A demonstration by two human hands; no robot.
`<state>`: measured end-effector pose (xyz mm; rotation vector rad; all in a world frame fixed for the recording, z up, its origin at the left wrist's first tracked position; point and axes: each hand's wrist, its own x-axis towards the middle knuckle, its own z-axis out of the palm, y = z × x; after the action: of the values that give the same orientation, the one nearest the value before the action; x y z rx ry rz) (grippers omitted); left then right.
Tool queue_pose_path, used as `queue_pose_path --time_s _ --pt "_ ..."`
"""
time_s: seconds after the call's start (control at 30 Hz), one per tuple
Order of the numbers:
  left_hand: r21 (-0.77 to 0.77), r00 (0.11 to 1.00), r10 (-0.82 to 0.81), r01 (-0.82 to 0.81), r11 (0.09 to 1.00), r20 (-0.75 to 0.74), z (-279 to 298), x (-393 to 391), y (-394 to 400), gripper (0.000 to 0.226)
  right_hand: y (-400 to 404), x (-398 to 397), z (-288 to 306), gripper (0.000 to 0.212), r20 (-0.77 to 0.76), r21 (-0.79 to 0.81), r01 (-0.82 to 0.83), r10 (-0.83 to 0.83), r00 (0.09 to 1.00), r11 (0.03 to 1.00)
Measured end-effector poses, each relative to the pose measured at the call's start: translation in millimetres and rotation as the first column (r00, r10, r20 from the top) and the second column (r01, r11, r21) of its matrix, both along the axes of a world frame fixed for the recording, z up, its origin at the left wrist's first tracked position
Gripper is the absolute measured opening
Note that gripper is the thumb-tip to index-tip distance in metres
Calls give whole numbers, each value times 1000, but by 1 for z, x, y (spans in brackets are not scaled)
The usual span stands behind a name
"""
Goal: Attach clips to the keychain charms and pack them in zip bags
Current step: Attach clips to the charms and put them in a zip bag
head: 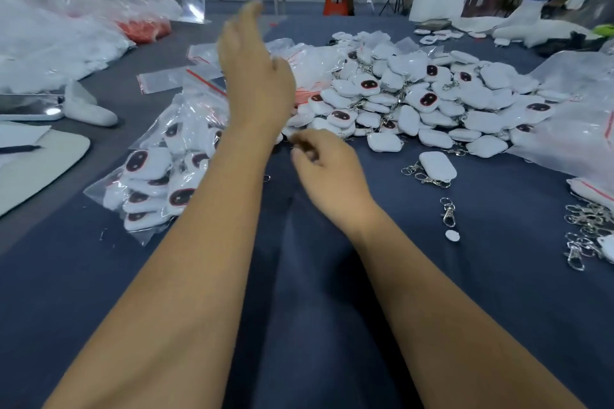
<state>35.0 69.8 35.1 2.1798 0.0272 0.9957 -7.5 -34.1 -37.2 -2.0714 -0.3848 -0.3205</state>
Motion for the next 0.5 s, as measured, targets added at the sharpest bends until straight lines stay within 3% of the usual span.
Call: queue_pose_path --time_s 0.1,0.2,0.3,0.4,0.5 --pt "-75 968 -249 247 966 -17 -8 15 -26 71 -26 13 0 22 -141 165 189 -166 976 968" --pt "-162 947 -301 281 946 -113 -15 42 -32 81 -38 22 2 23 -246 347 294 -216 945 891" --pt "-147 931 -212 175 974 -298 -32 65 -20 86 -43 29 3 24 -307 431 334 -211 928 839" --pt "-37 835 -91 84 996 -542 -55 75 -2 74 -42 30 2 27 -316 412 334 -211 925 848" --pt "95 858 2 54 994 -514 -66 81 4 57 -42 30 2 29 -311 397 326 -208 927 858"
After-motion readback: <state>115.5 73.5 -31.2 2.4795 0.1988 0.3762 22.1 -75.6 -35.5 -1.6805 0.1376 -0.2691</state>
